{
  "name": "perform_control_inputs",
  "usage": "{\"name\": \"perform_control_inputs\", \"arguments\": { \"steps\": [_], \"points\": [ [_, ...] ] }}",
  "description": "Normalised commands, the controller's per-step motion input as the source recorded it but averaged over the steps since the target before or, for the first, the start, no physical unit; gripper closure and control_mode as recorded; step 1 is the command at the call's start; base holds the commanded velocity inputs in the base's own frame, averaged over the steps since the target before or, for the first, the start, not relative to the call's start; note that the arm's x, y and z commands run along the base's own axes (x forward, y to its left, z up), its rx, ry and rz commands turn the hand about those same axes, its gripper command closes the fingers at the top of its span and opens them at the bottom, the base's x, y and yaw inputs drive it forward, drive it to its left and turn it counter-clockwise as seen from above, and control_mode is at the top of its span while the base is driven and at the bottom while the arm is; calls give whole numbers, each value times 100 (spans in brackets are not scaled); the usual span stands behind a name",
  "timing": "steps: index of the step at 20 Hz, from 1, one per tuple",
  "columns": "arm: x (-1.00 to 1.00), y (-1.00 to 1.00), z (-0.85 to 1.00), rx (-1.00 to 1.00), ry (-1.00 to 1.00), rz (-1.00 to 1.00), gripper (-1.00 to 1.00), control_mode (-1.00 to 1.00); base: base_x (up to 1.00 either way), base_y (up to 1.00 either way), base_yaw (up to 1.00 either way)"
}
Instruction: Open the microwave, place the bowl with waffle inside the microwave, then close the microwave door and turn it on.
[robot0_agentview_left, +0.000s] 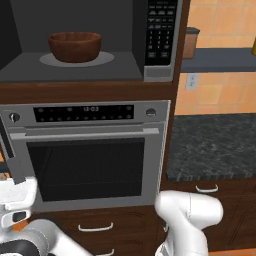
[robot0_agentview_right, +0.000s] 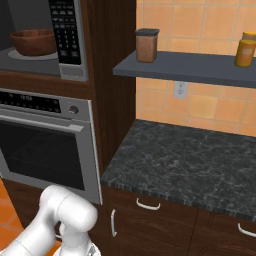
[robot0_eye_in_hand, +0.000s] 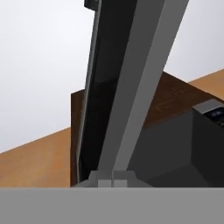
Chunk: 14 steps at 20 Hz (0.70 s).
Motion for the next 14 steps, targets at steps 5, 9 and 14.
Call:
{"name": "perform_control_inputs", "arguments": {
  "steps": [5,9,14],
  "points": [
    [10,46,11,-1,-1,0,100,-100,0,0,0],
    [9,26,45,1,-8,0,100,-100,0,0,0],
    [17,7,57,6,-9,0,100,-100,0,0,0]
  ]
}}
